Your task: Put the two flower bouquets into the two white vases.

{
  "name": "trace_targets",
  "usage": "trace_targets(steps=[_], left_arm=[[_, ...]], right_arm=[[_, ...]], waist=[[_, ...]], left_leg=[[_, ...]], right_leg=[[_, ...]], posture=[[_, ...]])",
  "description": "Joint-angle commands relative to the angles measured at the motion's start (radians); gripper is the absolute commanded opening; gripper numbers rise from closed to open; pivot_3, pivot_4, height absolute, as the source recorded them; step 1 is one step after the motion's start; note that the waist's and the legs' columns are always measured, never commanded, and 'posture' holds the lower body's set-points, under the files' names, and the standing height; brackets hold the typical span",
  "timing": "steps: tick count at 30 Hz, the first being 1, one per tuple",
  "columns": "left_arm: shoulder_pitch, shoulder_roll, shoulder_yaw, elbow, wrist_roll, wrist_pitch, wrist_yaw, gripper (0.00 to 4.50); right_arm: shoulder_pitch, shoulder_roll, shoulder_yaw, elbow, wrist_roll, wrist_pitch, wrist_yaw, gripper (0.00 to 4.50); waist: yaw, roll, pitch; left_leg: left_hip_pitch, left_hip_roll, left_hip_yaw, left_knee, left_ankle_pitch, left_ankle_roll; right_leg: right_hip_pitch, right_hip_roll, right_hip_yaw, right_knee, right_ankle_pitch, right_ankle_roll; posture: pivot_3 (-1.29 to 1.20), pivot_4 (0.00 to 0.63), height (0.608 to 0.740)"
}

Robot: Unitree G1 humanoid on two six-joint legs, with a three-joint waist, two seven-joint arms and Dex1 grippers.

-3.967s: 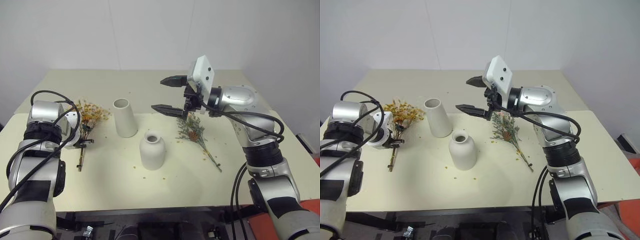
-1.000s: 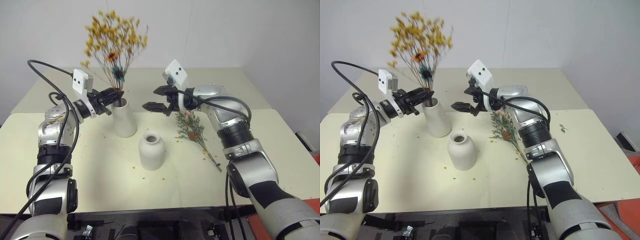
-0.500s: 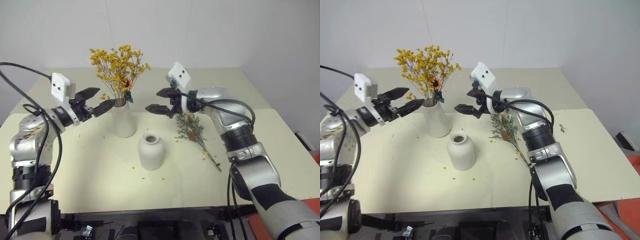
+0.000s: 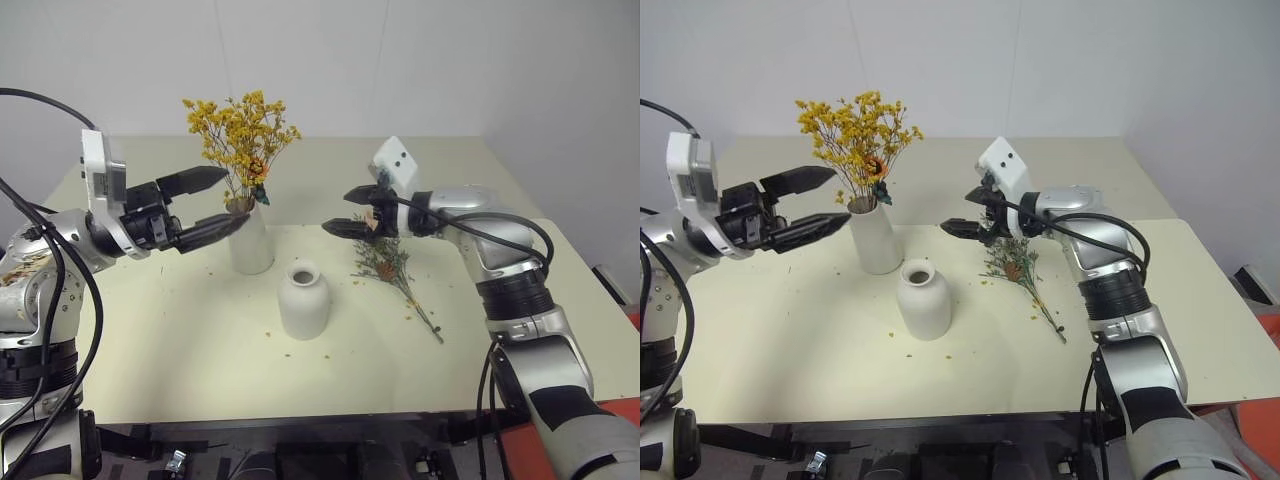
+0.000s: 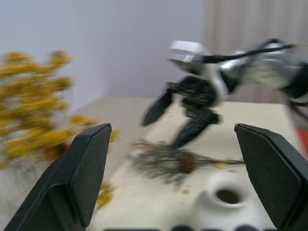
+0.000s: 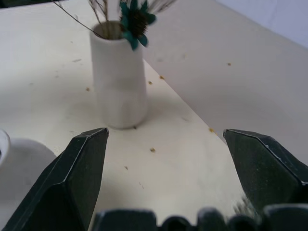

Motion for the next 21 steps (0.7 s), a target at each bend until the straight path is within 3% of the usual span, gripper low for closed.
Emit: trace_targets(steps=[1,5,10,17,21], left_arm=[[-0.057,-0.014,-0.054,-0.022,-0.022,0.004,-0.039,4.46],[-0.207,-0.079,-0.178,0.055,0.039,0.086,0.036,4.46],[-0.347,-0.104,-0.339,0.133,0.130,0.161,0.016,4.46],[-0.467,-0.115,-0.541,0.251,0.258,0.164,-0.161,4.46],[-0.490,-0.134,-0.559,0.278,0.293,0.140,-0.201,4.46]], right_arm=[[0.010,-0.049,-0.057,-0.081,0.025,0.027,-0.006,4.50],[0.050,-0.117,-0.068,-0.111,0.029,0.069,0.009,4.50],[0.083,-0.195,-0.042,-0.115,0.013,0.137,0.011,4.50],[0.087,-0.267,0.062,-0.076,-0.043,0.266,0.006,4.50],[0.075,-0.309,0.158,-0.044,-0.066,0.308,0.064,4.50]], waist=[[0.001,0.000,0.000],[0.009,0.000,0.000],[0.001,0.000,0.000],[-0.006,0.000,0.000],[-0.005,0.000,0.000]], left_leg=[[0.000,0.000,0.000,0.000,0.000,0.000],[0.000,0.000,0.000,0.001,0.000,0.000],[0.000,-0.001,0.000,0.002,0.000,0.000],[0.001,0.000,0.000,0.002,0.000,0.001],[0.000,-0.001,0.000,0.002,0.000,0.001]], right_leg=[[0.000,0.000,0.000,0.000,0.000,0.000],[0.000,0.000,0.000,0.001,0.000,0.000],[0.001,0.000,0.001,-0.001,-0.001,0.001],[0.001,0.001,0.002,0.001,-0.004,0.006],[0.000,0.001,0.002,0.001,-0.005,0.006]], posture=[[0.00,0.150,0.740],[0.00,0.150,0.740],[0.00,0.150,0.740],[0.00,0.150,0.740],[0.00,0.150,0.740]])
